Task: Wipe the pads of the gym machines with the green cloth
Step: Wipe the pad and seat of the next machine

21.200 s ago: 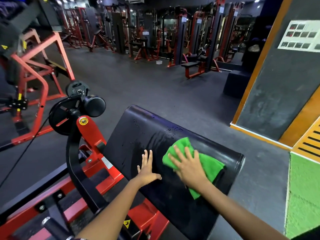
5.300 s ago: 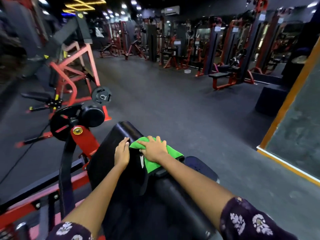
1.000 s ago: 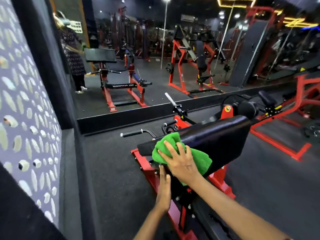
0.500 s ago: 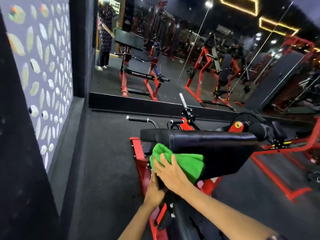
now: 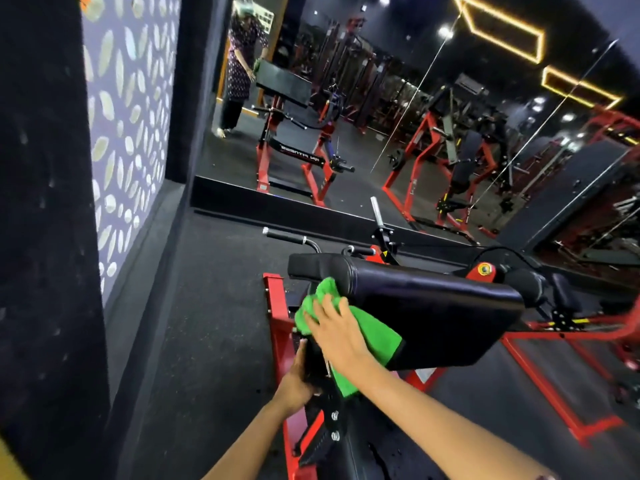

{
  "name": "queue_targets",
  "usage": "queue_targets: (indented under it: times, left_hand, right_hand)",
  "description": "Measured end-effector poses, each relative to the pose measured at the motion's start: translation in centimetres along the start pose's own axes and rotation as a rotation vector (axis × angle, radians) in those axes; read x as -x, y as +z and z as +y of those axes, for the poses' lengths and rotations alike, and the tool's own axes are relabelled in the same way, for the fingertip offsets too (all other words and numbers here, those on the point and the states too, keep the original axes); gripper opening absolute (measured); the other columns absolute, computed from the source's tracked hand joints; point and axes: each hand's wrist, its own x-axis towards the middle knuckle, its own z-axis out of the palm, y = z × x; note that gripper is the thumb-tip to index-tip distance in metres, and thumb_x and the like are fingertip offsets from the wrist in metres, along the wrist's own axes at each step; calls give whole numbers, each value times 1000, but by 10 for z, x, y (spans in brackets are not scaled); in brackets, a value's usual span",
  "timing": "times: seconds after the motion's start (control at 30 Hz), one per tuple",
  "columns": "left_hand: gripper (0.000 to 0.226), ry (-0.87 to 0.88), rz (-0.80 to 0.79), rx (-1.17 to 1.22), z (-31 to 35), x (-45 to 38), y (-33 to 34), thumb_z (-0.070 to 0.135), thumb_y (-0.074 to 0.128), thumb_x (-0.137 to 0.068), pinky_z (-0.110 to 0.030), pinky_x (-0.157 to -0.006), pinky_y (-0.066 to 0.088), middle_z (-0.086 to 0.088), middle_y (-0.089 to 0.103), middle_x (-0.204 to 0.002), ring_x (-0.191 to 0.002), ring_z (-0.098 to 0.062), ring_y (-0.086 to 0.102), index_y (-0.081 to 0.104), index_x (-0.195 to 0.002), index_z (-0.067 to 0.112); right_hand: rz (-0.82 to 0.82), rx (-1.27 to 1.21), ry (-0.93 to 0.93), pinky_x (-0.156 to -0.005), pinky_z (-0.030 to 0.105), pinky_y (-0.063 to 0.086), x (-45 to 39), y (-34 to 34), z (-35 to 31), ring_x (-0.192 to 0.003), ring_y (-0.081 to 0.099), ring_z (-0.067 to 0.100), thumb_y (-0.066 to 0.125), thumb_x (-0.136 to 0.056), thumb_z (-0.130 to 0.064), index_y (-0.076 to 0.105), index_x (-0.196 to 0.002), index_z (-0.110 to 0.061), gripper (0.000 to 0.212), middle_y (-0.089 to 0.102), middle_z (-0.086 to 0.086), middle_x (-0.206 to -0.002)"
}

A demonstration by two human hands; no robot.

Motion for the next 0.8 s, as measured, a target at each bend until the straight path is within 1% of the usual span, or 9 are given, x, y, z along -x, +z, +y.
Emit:
queue_targets:
  times: [0.07, 0.17, 0.27, 0.37, 0.47, 0.53, 0.63, 0.73, 0.8]
  left_hand:
    - [93, -11, 27, -1, -4, -2, 1, -19, 53, -78, -1, -84, 36, 1, 22, -144, -125, -4, 23, -1, -149, 8]
    - [91, -55, 83, 6, -8, 2, 5, -20, 54, -77, -15, -99, 34, -4, 22, -147, -129, -8, 23, 1, -147, 1]
    - [70, -127, 57, 27, -14, 3, 5, -19, 49, -82, -31, -93, 44, -14, 49, -128, -120, -24, 49, 17, -144, -7]
    - [51, -167, -28, -46, -12, 8, 1, -10, 44, -91, -21, -82, 45, -16, 53, -126, -110, -19, 53, 29, -139, -6]
    - [68, -95, -37, -58, -6, 18, 0, -16, 42, -87, -16, -84, 40, -14, 37, -144, -119, -13, 43, 12, -146, -1]
    - [77, -81, -11, -49, 0, 19, 1, -17, 43, -85, -19, -85, 45, -10, 35, -145, -118, -20, 49, 4, -148, 5]
    - [84, -66, 34, 12, 19, 9, 4, -17, 47, -82, -5, -74, 43, 0, 37, -136, -113, -10, 43, 3, -149, 7]
    - [93, -19, 68, 123, 43, 2, 13, -14, 55, -76, -9, -92, 40, -3, 24, -150, -125, -7, 30, 1, -149, 7]
    - [100, 14, 84, 137, 57, 0, 17, 1, 59, -69, -18, -110, 25, -3, 12, -155, -139, -12, 19, -1, -149, 6]
  right_hand:
    - [-23, -2, 78, -110, 51, 20, -1, -7, 10, -140, 16, 36, 27, -101, -16, 11, -150, -8, 52, 14, 17, -155]
    - [-71, 112, 71, -105, 49, 29, -2, 5, -18, -135, 25, 36, 27, -100, -18, 19, -147, -1, 51, 25, 22, -151]
    - [-175, 135, -21, -102, 47, 33, -6, 18, -53, -131, 31, 34, 29, -98, -20, 34, -140, 0, 47, 38, 23, -143]
    - [-173, 77, -139, -101, 45, 33, -4, 28, -64, -129, 33, 32, 32, -98, -20, 41, -136, -5, 42, 45, 19, -137]
    - [-120, 57, -161, -101, 45, 32, -4, 12, -42, -128, 33, 35, 37, -96, -16, 50, -129, -10, 36, 52, 12, -130]
    - [-85, -8, -5, -100, 45, 30, -12, -8, -11, -126, 34, 35, 39, -96, -14, 52, -128, -10, 35, 50, 12, -129]
    - [20, -94, 199, -87, 44, 27, -16, -36, 29, -109, 45, 30, 57, -86, -22, 64, -111, -22, 27, 56, 5, -113]
    - [-25, -118, 155, -78, 40, 29, -8, -36, 40, -93, 48, 26, 75, -63, -30, 74, -86, -30, 23, 64, -2, -95]
    - [-28, -144, 170, -79, 40, 34, -4, -41, 50, -95, 51, 25, 77, -61, -31, 73, -89, -35, 29, 64, -6, -97]
